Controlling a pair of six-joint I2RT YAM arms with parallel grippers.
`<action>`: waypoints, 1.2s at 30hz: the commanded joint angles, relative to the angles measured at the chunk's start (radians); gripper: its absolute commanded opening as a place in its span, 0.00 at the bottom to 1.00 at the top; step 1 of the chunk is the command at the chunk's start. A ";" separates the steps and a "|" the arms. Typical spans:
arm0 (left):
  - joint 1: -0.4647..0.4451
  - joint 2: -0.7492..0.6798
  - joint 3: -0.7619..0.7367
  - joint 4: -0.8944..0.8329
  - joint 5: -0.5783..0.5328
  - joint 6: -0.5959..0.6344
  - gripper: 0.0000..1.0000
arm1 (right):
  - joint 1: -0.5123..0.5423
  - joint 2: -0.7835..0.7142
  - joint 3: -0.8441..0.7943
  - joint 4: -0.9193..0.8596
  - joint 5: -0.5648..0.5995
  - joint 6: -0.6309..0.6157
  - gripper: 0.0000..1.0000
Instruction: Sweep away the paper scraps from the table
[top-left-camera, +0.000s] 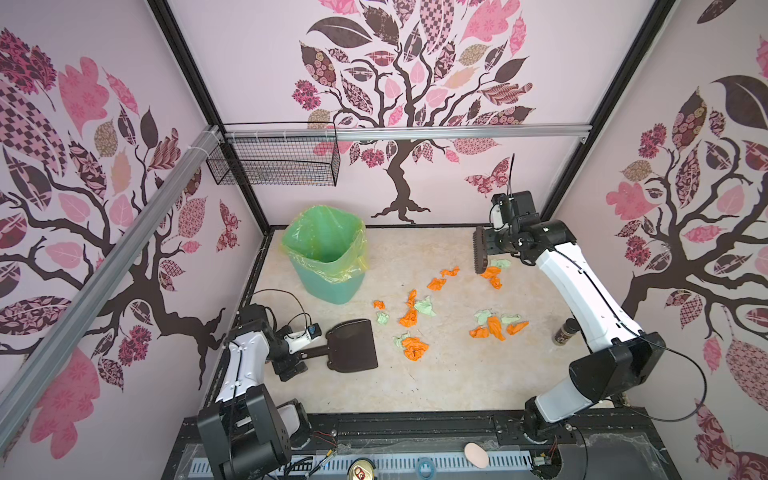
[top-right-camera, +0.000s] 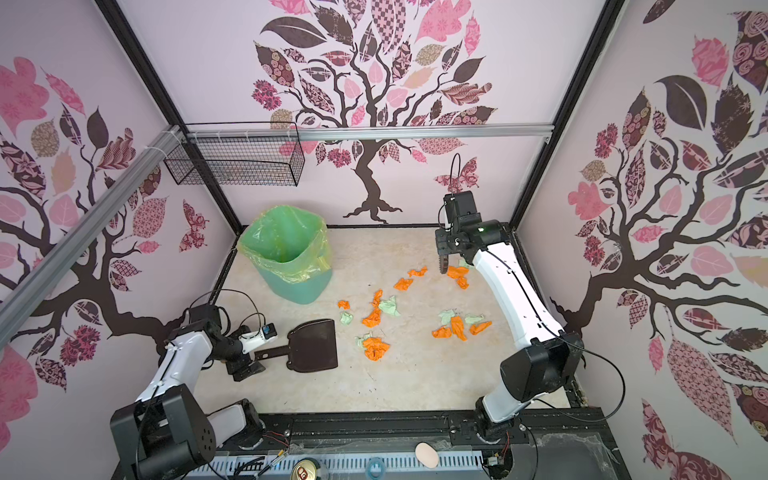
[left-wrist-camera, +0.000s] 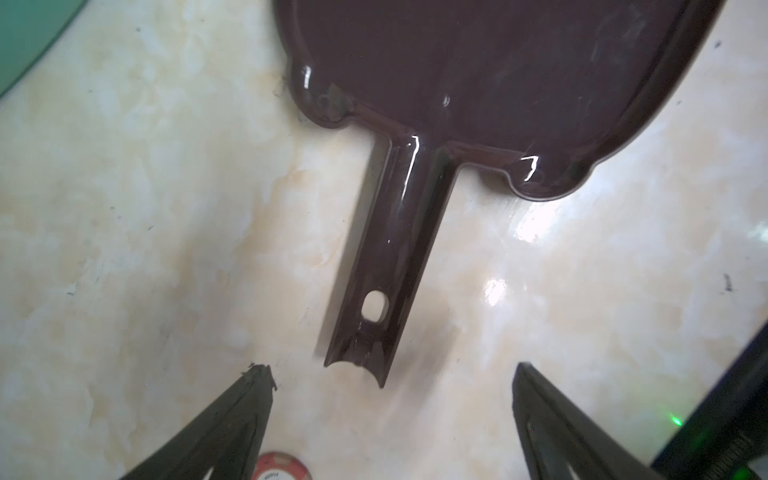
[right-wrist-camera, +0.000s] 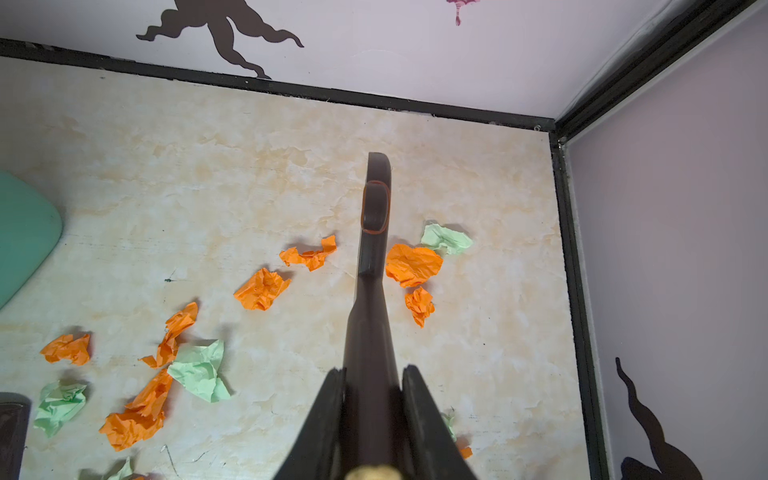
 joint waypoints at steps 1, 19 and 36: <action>-0.013 -0.075 -0.065 0.117 0.028 -0.004 0.89 | 0.003 -0.024 -0.035 0.034 -0.019 0.000 0.00; -0.071 -0.109 -0.116 0.196 0.027 0.033 0.63 | 0.014 -0.053 -0.092 0.081 -0.058 0.022 0.00; -0.088 0.028 -0.090 0.251 0.013 0.077 0.43 | 0.020 -0.044 -0.113 0.103 -0.080 0.021 0.00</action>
